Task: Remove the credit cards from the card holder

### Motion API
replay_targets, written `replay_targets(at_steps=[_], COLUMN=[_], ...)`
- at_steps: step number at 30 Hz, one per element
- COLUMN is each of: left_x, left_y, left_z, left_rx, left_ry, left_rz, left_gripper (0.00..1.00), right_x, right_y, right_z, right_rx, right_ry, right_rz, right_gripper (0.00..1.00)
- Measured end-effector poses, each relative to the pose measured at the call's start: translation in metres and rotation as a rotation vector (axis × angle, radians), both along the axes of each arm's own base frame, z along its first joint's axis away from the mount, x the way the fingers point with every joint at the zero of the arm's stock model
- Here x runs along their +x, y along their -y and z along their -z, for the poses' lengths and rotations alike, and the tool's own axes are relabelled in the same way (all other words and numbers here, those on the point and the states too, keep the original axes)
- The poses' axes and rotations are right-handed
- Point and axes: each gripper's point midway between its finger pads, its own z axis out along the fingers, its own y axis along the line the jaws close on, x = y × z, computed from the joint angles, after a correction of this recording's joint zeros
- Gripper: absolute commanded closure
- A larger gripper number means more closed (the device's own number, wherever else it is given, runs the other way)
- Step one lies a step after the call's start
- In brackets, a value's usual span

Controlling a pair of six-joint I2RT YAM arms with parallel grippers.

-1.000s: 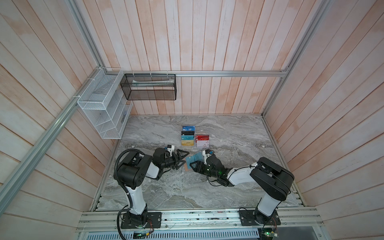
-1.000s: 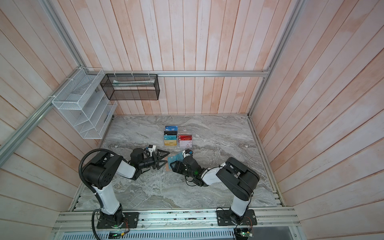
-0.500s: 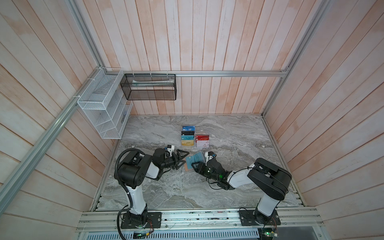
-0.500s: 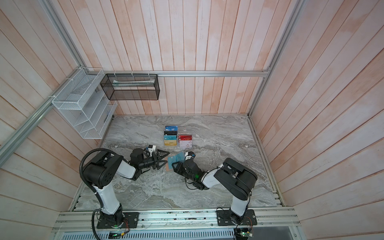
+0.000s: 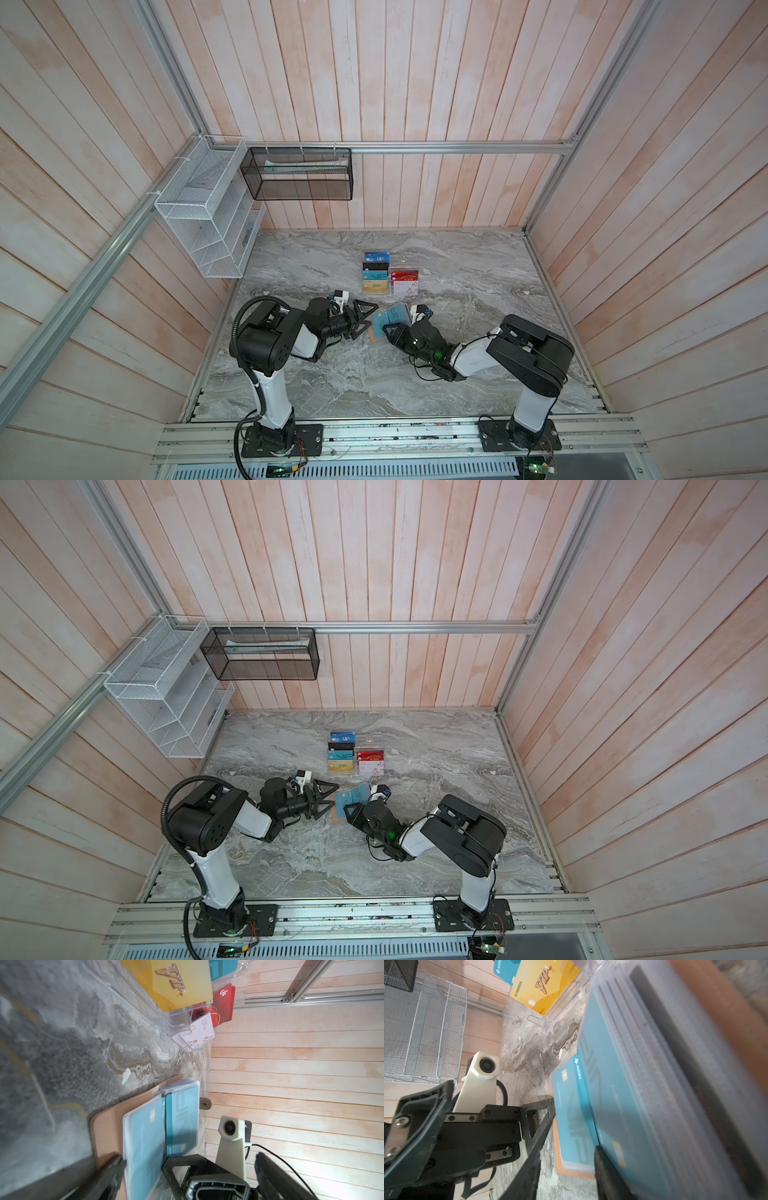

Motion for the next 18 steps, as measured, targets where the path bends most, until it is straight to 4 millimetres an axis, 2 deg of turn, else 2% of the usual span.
replay_targets(at_steps=[12,18], left_x=[-0.005,-0.008], left_y=[0.0,-0.001], left_z=[-0.005,-0.032], left_rx=[-0.004,-0.006], left_ry=[-0.043,-0.035], left_rz=[0.001,0.004], left_gripper=[0.0,0.0], right_x=[-0.008,-0.009], right_y=[0.004,0.007], right_z=[0.005,-0.004], right_rx=[-0.049,-0.095], right_ry=[-0.008,0.026], right_rz=[0.026,-0.002], right_gripper=[0.56,0.54])
